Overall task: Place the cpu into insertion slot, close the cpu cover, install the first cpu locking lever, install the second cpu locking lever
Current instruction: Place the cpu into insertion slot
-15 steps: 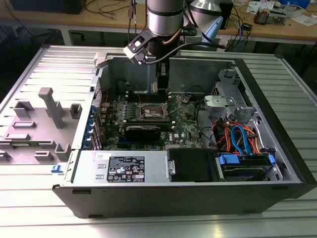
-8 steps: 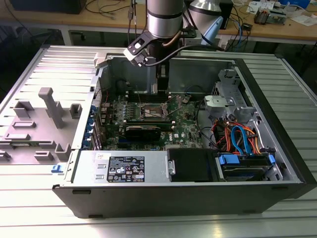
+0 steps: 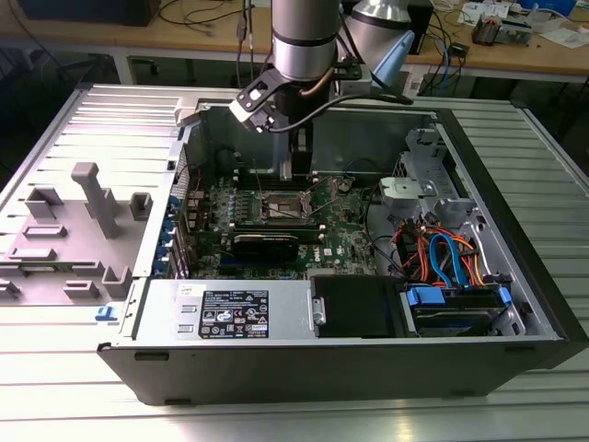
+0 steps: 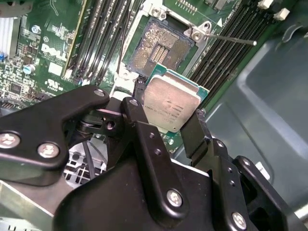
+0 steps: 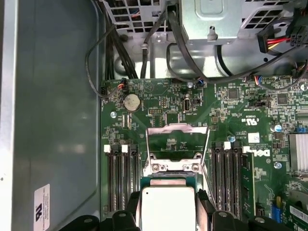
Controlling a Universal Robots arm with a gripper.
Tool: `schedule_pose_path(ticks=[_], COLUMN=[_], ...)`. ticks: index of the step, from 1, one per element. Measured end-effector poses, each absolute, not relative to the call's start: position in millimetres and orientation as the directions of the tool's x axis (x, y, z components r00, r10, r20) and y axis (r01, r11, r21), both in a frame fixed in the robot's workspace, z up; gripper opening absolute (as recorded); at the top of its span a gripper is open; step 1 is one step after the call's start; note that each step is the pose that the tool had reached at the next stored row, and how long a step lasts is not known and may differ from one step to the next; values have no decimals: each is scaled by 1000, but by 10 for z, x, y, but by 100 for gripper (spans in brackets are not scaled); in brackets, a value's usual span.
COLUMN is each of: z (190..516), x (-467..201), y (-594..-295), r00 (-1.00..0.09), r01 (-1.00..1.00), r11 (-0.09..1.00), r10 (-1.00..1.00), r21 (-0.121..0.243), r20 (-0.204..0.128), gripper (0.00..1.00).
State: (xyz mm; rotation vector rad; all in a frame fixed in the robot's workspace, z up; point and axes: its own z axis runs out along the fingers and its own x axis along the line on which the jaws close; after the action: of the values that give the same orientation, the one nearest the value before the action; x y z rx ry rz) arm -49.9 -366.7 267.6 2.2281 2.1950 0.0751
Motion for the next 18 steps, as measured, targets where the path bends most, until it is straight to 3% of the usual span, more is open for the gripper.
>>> schedule_pose_path(ticks=[18], z=[2391], x=[-600], y=[-3734], r00=[-9], r01=[999], r11=[7], r10=[1000], r21=[50], r20=[27], gripper=[54])
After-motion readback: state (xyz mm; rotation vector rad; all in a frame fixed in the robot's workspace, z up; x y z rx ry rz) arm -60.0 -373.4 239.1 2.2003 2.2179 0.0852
